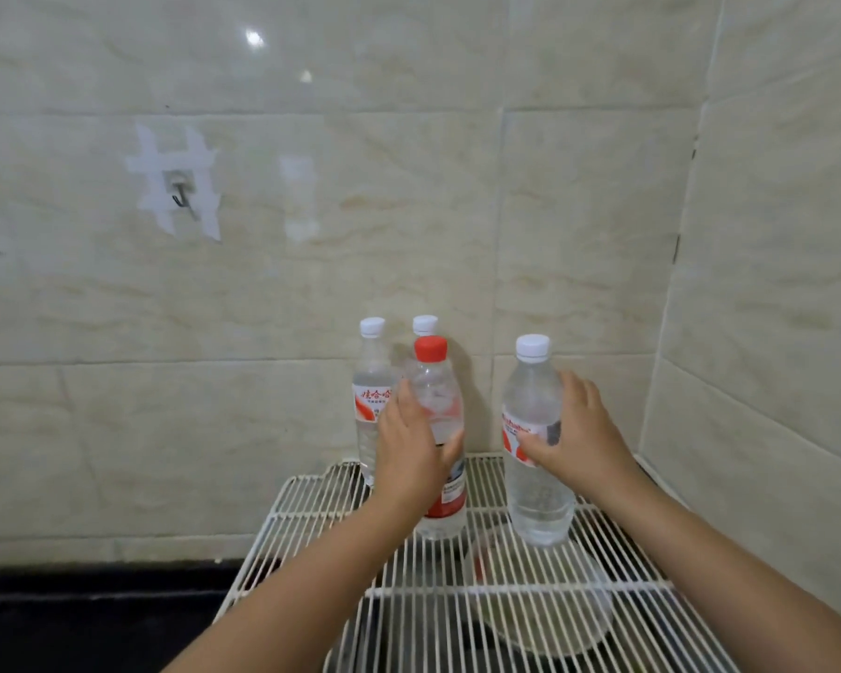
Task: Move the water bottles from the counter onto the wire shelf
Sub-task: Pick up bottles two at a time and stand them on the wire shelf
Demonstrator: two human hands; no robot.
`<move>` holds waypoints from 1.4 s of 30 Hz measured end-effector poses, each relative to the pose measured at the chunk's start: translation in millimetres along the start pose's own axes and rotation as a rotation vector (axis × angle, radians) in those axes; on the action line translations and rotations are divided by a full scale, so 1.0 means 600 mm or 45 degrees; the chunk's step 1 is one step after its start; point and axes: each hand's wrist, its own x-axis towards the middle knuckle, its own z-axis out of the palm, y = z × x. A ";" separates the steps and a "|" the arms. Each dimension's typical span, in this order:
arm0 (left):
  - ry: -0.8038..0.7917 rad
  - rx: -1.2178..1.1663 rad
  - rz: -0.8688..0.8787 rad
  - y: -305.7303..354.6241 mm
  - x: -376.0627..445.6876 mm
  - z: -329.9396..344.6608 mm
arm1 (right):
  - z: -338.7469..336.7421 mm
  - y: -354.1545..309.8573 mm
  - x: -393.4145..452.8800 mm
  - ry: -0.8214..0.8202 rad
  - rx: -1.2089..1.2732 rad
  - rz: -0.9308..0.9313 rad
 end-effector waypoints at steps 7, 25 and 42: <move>-0.045 0.107 0.023 0.021 0.022 -0.063 | -0.045 -0.021 0.014 -0.043 -0.107 0.151; -0.477 0.416 0.355 0.083 0.107 -0.118 | -0.075 -0.069 0.073 -0.038 -0.303 0.106; -0.309 0.472 0.379 0.137 0.185 -0.004 | -0.068 -0.007 0.150 0.100 -0.188 0.068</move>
